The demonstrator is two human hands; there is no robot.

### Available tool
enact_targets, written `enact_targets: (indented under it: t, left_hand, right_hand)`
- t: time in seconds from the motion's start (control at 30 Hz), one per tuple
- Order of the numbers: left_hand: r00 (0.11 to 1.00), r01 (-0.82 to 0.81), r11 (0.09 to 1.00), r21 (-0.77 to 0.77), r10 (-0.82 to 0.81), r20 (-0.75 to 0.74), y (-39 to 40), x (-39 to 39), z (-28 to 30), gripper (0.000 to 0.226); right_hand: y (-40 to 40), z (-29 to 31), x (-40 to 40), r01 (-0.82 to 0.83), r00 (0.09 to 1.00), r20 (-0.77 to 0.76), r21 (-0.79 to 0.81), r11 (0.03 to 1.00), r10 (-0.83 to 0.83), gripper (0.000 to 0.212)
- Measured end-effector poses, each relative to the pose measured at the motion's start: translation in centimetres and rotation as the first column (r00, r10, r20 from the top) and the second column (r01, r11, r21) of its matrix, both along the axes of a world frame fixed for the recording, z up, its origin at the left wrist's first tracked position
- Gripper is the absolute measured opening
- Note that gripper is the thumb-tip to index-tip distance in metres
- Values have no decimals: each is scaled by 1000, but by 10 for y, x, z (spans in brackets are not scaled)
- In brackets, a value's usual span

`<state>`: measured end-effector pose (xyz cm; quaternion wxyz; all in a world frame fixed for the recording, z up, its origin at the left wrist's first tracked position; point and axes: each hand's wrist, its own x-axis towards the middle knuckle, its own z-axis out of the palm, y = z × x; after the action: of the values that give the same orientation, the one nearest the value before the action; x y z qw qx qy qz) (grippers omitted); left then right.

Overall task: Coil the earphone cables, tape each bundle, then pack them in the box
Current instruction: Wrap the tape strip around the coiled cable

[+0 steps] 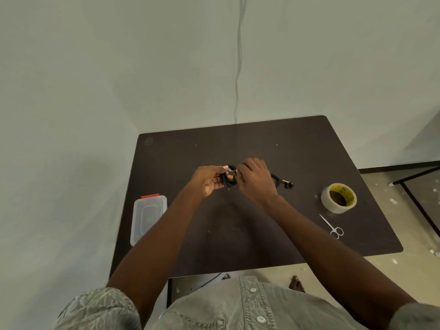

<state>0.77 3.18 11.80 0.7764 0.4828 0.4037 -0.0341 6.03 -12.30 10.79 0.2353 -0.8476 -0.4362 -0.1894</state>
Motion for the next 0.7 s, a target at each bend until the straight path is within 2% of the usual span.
enact_targets:
  t: [0.23,0.37,0.53,0.6,0.7]
  left_hand:
    - [1000,-21,1000,-12,21,8,-2,4,6,2]
    - [999,-32,999,-17,32,23,-4,6,10,4]
    - [999,-29,999,-24,30,31,-5,7,12,8]
    - [998,-38,999,-28,39,40,-6,7,14,14]
    - [997,-60,997,-42,62,52,-6,7,15,20]
  right_hand:
    - [-4,7,12,-67,996,48,-57,996,69,6]
    - [-3,13,18,-144,985,79,-106,984,153,16]
    - [-3,21,19,-156,980,104,-144,977,171,24]
    - [-3,22,21,-157,979,102,-161,974,174,21]
    - [-3,22,25,-151,979,109,-185,971,173,6]
